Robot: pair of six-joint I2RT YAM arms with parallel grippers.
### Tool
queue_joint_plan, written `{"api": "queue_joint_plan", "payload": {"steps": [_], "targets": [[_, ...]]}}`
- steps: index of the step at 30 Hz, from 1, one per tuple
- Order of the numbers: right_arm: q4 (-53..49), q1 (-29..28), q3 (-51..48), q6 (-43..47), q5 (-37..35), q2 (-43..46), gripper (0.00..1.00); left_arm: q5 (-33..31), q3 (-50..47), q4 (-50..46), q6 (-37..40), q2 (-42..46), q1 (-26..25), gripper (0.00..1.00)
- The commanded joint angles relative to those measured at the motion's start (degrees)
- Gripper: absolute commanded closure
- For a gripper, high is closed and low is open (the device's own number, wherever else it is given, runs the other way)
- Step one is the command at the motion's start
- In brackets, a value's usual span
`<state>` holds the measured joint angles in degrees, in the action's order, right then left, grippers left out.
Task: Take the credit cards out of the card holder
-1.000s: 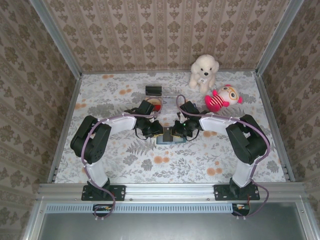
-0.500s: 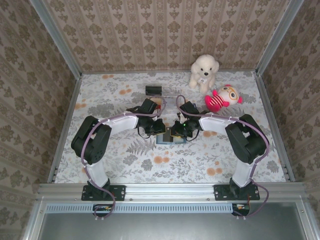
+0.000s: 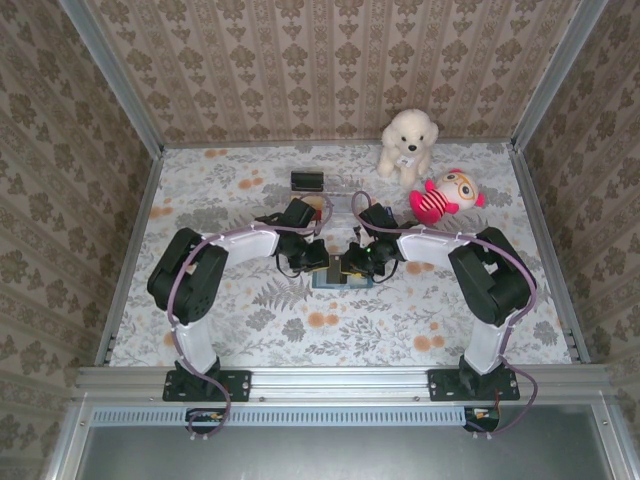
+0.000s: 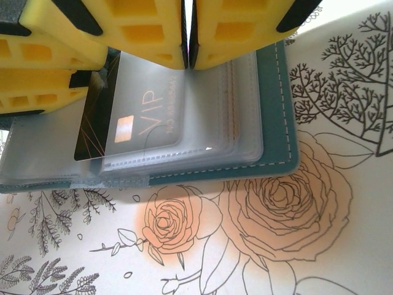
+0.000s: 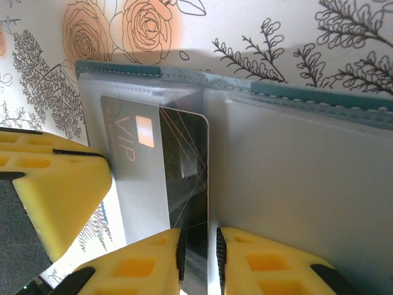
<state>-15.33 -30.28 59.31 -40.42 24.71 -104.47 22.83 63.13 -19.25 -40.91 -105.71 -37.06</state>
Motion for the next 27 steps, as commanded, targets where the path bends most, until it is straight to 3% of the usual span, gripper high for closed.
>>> {"api": "queue_joint_plan", "payload": {"steps": [1,8,18,27], "targets": [[0.1,0.0,0.5,1.0,1.4,-1.6,0.78,-1.9,-0.8,-2.4,0.1,-1.1,-0.1,0.86],[1.1,0.2,0.0,0.8,1.7,-1.3,0.81,-2.1,-1.0,-3.1,0.9,-0.8,0.3,0.84],[2.6,1.8,-3.5,1.6,1.3,3.3,0.97,0.1,-0.2,-2.5,2.1,-0.7,1.5,0.77],[5.2,3.9,-6.4,2.2,3.5,6.4,1.00,4.7,-0.3,0.5,2.3,-0.9,2.7,0.74]]}}
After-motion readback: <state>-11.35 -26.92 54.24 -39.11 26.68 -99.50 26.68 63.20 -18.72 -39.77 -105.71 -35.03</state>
